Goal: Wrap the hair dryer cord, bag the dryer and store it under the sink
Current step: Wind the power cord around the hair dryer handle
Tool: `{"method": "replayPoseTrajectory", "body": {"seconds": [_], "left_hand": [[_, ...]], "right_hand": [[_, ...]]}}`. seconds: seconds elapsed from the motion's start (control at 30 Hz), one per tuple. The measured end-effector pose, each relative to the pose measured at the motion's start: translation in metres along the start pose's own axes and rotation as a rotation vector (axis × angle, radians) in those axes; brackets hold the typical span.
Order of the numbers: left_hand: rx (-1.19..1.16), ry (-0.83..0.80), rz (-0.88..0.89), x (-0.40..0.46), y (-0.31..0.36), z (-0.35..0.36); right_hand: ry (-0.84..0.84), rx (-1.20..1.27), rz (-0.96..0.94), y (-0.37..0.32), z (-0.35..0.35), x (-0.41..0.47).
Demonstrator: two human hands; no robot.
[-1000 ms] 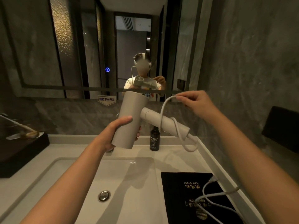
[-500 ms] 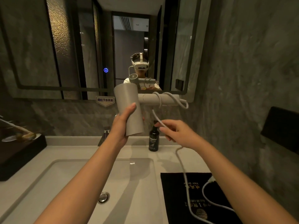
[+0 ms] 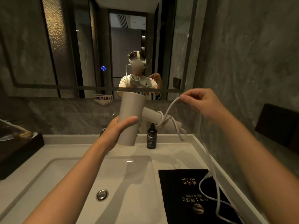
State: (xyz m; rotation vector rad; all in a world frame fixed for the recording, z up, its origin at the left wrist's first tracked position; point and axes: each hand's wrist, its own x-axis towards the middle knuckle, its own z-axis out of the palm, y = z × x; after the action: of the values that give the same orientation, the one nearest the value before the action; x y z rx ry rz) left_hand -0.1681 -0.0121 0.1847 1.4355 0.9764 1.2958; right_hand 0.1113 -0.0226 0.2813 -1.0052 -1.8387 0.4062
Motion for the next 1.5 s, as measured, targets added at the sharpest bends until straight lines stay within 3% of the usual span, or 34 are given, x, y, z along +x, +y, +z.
{"method": "replayPoseTrajectory", "body": {"seconds": [0.2,0.33,0.43,0.5,0.6,0.7,0.97,1.13,1.27,1.5], "left_hand": [[-0.095,-0.192,-0.082,-0.01,0.011,0.0],[-0.284,-0.305,-0.101,-0.011,0.014,0.007],[-0.415,-0.307,-0.058,-0.012,0.02,0.015],[-0.497,-0.262,-0.033,-0.013,0.024,0.02],[-0.614,-0.175,0.004,-0.013,0.029,0.027],[-0.653,-0.006,0.026,-0.007,0.031,0.028],[-0.268,0.393,0.086,0.009,0.022,0.027],[-0.083,0.476,0.143,0.016,0.017,0.024],[0.064,0.383,0.073,0.014,0.011,0.019],[0.262,-0.106,0.005,-0.006,0.012,0.013]], "right_hand": [[0.016,0.052,0.02,-0.005,0.017,0.01],[-0.029,0.183,0.074,-0.003,0.035,0.006],[-0.179,0.479,0.126,0.004,0.046,-0.006],[-0.134,0.663,0.215,0.014,0.058,-0.012],[-0.086,0.286,0.294,0.013,0.068,-0.018],[-0.21,0.22,0.242,0.011,0.066,-0.024],[-0.427,-0.073,0.255,0.003,0.048,-0.029],[-0.347,-0.135,0.072,-0.011,0.024,-0.027],[-0.233,-0.142,-0.071,-0.026,0.012,-0.016],[-0.121,-0.134,-0.111,-0.026,0.01,0.012]]}}
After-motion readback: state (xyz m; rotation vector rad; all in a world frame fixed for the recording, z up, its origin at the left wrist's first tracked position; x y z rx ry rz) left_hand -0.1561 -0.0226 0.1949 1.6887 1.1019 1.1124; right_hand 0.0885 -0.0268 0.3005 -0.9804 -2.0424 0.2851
